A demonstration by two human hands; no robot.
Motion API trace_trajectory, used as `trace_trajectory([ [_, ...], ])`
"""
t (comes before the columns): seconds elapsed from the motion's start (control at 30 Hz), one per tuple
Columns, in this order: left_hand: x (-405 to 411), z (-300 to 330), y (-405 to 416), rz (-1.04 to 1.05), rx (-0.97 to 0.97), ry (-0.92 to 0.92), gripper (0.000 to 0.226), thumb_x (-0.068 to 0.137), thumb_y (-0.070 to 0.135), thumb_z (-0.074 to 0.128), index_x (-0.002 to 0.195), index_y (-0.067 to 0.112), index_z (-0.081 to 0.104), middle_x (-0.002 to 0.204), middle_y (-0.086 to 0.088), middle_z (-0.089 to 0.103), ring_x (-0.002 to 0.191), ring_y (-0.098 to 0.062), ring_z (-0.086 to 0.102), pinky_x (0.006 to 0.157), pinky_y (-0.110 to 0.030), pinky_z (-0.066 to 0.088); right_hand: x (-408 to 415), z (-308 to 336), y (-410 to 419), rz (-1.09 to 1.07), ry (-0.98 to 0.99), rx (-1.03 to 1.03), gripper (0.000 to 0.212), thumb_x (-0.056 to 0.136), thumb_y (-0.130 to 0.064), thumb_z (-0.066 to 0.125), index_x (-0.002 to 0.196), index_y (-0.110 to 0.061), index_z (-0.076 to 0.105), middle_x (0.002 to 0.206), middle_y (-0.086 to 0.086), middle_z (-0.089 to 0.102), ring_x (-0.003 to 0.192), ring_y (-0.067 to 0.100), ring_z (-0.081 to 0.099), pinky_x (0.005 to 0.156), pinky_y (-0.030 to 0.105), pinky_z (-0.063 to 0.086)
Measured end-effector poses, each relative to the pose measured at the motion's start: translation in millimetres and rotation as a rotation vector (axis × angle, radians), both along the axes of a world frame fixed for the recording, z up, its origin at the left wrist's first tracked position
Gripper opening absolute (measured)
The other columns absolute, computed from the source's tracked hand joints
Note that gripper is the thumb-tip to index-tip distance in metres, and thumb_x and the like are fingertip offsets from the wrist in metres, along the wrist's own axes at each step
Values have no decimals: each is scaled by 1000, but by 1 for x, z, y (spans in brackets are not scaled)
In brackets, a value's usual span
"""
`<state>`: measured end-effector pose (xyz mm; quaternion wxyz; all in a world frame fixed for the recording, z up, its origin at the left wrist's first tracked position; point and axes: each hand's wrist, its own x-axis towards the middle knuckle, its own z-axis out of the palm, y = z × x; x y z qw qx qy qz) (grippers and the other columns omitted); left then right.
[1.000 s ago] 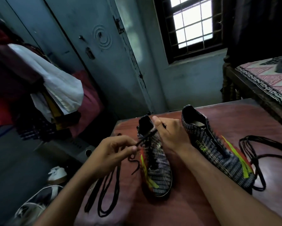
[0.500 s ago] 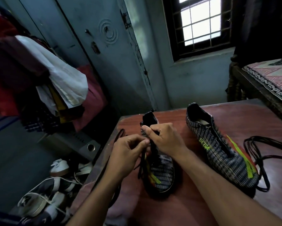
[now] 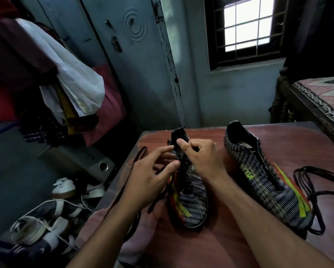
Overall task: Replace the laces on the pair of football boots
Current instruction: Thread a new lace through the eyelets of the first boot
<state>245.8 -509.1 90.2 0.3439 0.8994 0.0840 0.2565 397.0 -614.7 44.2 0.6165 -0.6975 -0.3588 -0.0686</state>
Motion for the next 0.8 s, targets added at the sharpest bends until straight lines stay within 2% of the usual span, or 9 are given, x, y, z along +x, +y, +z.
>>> trace_trajectory([
  [0.1, 31, 0, 2, -31, -1, -5, 22, 92, 22, 77, 114, 25, 77, 90, 14, 77, 85, 0, 72, 79, -26, 58, -1, -2, 3, 30, 85, 58, 64, 92, -64, 56, 58, -10, 56, 50, 1, 52, 50, 7, 44, 48, 41, 40],
  [0.13, 41, -1, 6, -47, -35, -19, 17, 93, 22, 75, 109, 24, 79, 89, 13, 77, 84, -3, 73, 80, -33, 60, 2, -1, 3, 18, 116, 86, 62, 94, -63, 55, 59, -12, 58, 50, 0, 54, 50, 7, 46, 48, 39, 40],
  [0.2, 56, -3, 13, -47, -96, -78, 12, 93, 24, 71, 101, 25, 79, 89, 12, 77, 85, -8, 73, 80, -43, 61, 8, -3, 3, -47, 152, 122, 53, 100, -56, 53, 62, -18, 59, 50, -8, 52, 48, 3, 45, 51, 31, 38],
  [0.27, 67, -4, 23, 13, -149, -170, 11, 92, 21, 66, 94, 27, 76, 86, 10, 75, 84, -11, 72, 79, -47, 60, 14, -7, 2, -89, 162, 139, 34, 104, -39, 56, 75, -23, 65, 59, -12, 59, 51, 4, 52, 54, 32, 44],
  [0.33, 74, -8, 31, 71, -209, -248, 15, 89, 16, 63, 91, 27, 73, 85, 8, 74, 83, -13, 72, 79, -45, 60, 18, -10, 2, -89, 127, 101, 16, 99, -18, 62, 89, -27, 70, 74, -9, 68, 60, 10, 61, 57, 32, 51],
  [0.4, 77, -19, 36, 103, -179, -293, 23, 87, 12, 60, 94, 26, 76, 91, 10, 75, 90, -10, 71, 83, -42, 59, 20, -17, 4, -74, 32, 8, 24, 91, -6, 64, 97, -27, 74, 82, -6, 68, 65, 9, 59, 61, 24, 48],
  [0.47, 76, -35, 38, 107, -87, -320, 24, 87, 11, 59, 98, 23, 78, 98, 13, 73, 98, -10, 70, 87, -38, 57, 20, -22, 4, -35, -27, -48, 26, 83, -8, 65, 96, -27, 76, 85, -7, 64, 69, 9, 57, 67, 19, 46],
  [0.63, 75, -49, 43, 41, 41, -328, 10, 93, 16, 71, 100, 21, 75, 99, 14, 70, 99, -5, 66, 87, -23, 50, 25, -29, 5, 35, 67, -34, 24, 75, -27, 62, 96, -32, 72, 96, -5, 68, 81, 20, 67, 80, 39, 59],
  [0.8, 74, -46, 43, 57, 61, -231, 6, 94, 26, 67, 96, 28, 72, 96, 19, 67, 99, 1, 57, 87, -11, 38, 23, -28, 7, 96, 140, 8, 26, 78, -14, 66, 96, -32, 73, 101, -1, 71, 90, 22, 69, 86, 35, 58],
])
